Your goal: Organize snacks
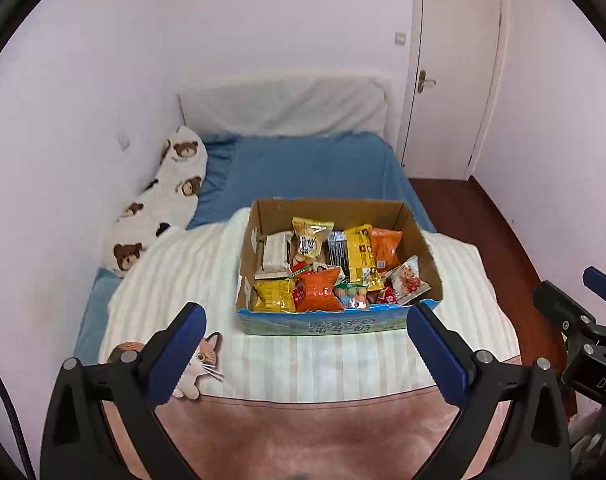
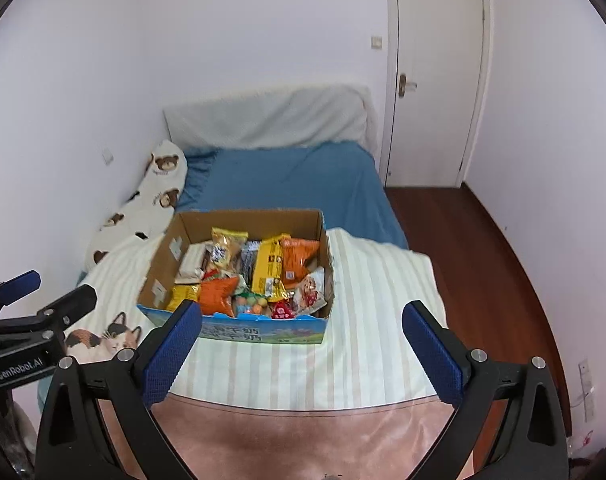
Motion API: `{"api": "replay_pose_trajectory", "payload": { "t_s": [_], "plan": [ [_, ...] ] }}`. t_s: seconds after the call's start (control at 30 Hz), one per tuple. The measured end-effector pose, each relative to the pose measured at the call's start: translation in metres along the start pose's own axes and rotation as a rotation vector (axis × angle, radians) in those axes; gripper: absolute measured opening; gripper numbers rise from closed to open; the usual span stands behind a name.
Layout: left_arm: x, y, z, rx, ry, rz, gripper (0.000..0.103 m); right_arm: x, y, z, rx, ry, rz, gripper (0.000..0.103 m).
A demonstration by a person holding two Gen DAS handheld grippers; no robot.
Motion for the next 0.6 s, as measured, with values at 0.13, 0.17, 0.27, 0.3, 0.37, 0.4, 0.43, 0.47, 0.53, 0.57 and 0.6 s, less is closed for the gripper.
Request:
{"api": "replay_pose_trajectory", "payload": {
  "t_s": [0.13,0.17,0.27,0.3,0.37,0.4,0.43,0.47,0.53,0.57,0.6],
  "plan": [
    [-0.029,-0.006,0.003,-0.004,-0.032,-0.052,0.103,-0.036,-0.007,0.001,-0.012,0.011,-0.055,0.103],
    [-0.037,-0.007,0.005,-0.002,-0.044,-0.067,0.103,-0.042,-0.008,0.002,-0.011,0.008,-0.064,0.103],
    [-0.059,-0.011,0.008,-0.004,-0.069,-0.107,0.103,-0.067,-0.012,0.004,-0.022,0.012,-0.097,0.103],
    [-0.063,-0.011,0.008,-0.009,-0.073,-0.11,0.103,-0.073,-0.012,0.004,-0.024,0.012,-0.104,0.103],
    [-0.072,-0.009,0.008,-0.012,-0.07,-0.113,0.103,-0.086,-0.014,0.007,-0.02,0.004,-0.117,0.103],
    [-0.075,-0.007,0.008,-0.011,-0.074,-0.112,0.103,-0.091,-0.014,0.008,-0.021,0.001,-0.122,0.103],
    [-0.078,-0.006,0.008,-0.011,-0.074,-0.112,0.103,-0.094,-0.015,0.009,-0.022,0.0,-0.126,0.103],
    [-0.081,-0.004,0.008,-0.013,-0.073,-0.113,0.103,-0.098,-0.015,0.011,-0.026,-0.002,-0.131,0.103],
    [-0.085,-0.001,0.009,-0.022,-0.08,-0.118,0.103,-0.103,-0.015,0.013,-0.027,-0.008,-0.137,0.103],
    [-0.086,-0.001,0.01,-0.025,-0.08,-0.121,0.103,-0.104,-0.015,0.014,-0.027,-0.012,-0.137,0.103],
    [-0.085,0.0,0.011,-0.026,-0.085,-0.117,0.103,-0.105,-0.015,0.015,-0.028,-0.013,-0.138,0.103]
  ]
}}
Point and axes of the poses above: each gripper's, at about its wrist camera, not at the fingertips, and x roughly the way its jaws point, z to its left, y to its underside, the point moved 10 cm from there along x, roughly the way its jaws point, and after that the axes turned 13 degrees about -z, right-handed, at the moved point
